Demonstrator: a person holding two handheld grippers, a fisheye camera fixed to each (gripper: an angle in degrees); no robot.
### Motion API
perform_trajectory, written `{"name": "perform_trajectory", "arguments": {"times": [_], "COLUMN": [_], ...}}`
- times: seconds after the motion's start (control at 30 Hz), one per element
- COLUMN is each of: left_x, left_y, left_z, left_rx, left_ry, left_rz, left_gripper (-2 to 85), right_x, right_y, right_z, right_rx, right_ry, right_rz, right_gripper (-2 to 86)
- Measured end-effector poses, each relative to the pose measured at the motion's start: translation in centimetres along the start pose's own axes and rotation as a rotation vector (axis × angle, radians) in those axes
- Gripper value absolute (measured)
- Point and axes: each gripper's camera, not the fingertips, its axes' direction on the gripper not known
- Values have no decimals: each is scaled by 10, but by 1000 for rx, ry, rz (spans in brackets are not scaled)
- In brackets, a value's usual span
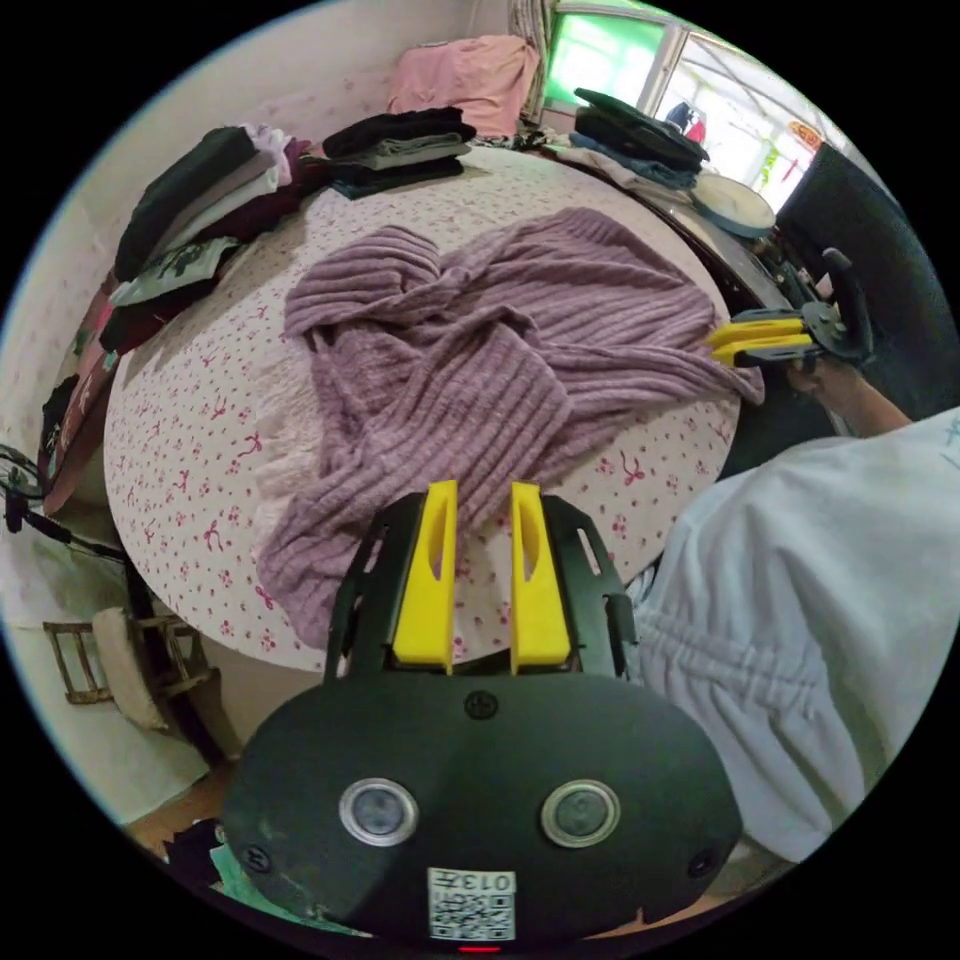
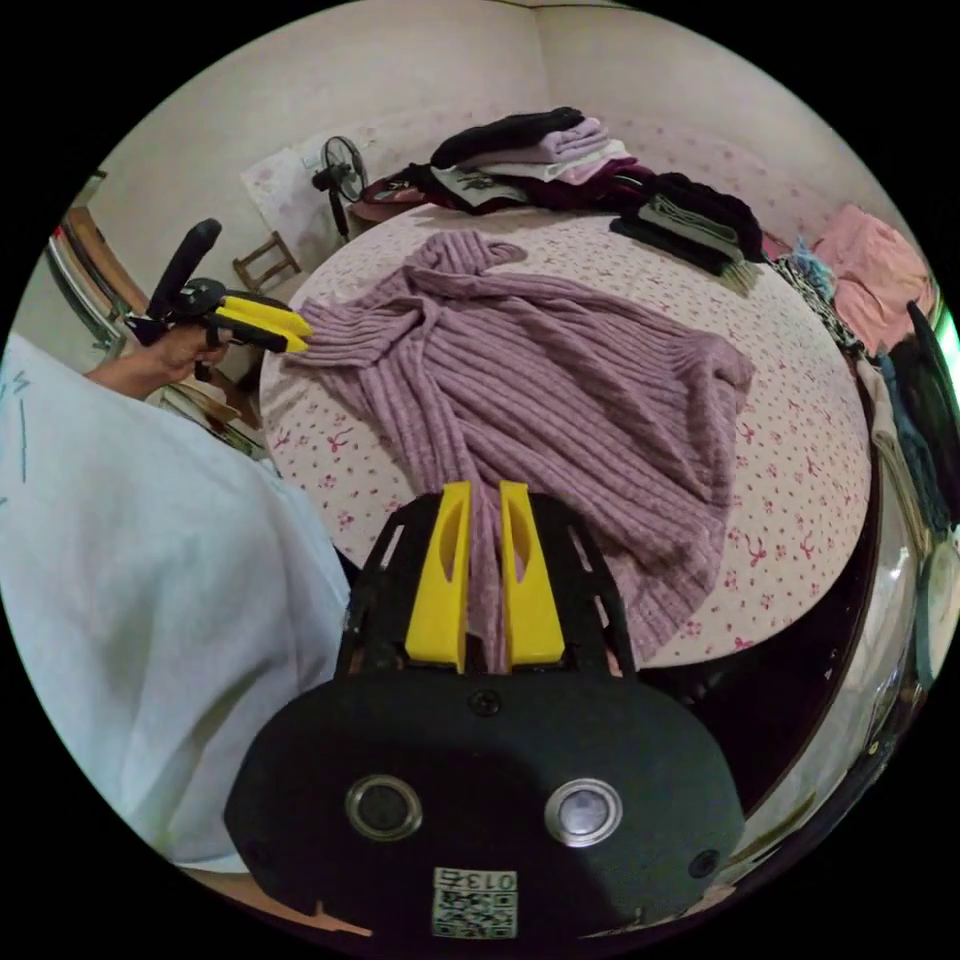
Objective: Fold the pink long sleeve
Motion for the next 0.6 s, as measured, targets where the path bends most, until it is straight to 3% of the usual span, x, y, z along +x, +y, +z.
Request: {"name": "perform_trajectory", "arguments": {"times": [0.13, 0.23, 0.33, 0.5, 0.6], "left_x": [1, -7, -17, -34, -42], "left_y": [-8, -15, -23, -13, -2], "left_z": [25, 31, 22, -24, -24], "left_rx": [-76, -87, -110, -31, -83], "left_ry": [-10, -74, -17, 121, 229], "left_rz": [-22, -46, -7, 63, 90], "left_gripper": [99, 55, 25, 10, 9], "right_x": [-4, -1, 8, 33, 39], "right_y": [-12, -21, -30, -24, -15], "right_z": [21, 39, 36, -9, -4], "right_rx": [-73, -152, -163, -8, -81], "right_ry": [-19, 7, -22, -188, -197], "right_rz": [-28, -41, -23, -60, -128], "right_gripper": [77, 64, 37, 26, 25]}}
